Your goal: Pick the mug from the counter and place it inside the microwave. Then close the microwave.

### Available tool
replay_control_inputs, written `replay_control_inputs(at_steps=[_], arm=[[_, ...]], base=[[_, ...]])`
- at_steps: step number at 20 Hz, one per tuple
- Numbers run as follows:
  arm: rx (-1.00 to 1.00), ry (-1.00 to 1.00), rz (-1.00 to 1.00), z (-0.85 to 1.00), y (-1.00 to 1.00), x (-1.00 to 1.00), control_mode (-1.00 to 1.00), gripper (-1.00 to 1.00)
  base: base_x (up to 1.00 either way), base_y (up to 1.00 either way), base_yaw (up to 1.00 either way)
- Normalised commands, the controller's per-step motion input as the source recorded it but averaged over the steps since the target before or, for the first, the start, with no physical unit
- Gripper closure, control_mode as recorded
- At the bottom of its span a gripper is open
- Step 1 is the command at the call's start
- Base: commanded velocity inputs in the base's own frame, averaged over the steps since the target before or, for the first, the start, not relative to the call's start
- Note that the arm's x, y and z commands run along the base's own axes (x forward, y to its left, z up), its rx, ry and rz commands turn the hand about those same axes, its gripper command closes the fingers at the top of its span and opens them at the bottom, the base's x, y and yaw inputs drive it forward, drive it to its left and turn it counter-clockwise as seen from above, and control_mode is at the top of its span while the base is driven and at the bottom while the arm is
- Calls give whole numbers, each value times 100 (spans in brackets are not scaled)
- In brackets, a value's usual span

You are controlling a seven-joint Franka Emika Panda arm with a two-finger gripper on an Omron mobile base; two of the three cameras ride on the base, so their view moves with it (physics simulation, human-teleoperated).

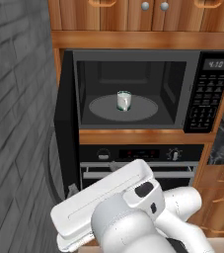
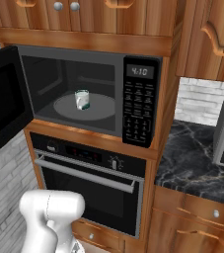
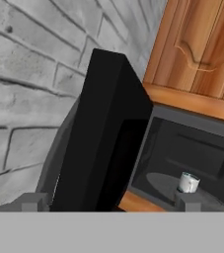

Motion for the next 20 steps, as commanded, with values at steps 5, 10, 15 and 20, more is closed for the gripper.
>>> replay_control_inputs(at_steps=[5,10,15,20], arm=[[0,-10,0,-9,6,8,-100,-100],[0,-4,0,-6,0,20,-100,-100],[1,-1,0,-4,1,14,-100,-100],[0,-1,0,-10,6,18,-100,-100]], base=[[0,0,0],[0,0,0],[0,0,0],[0,0,0]])
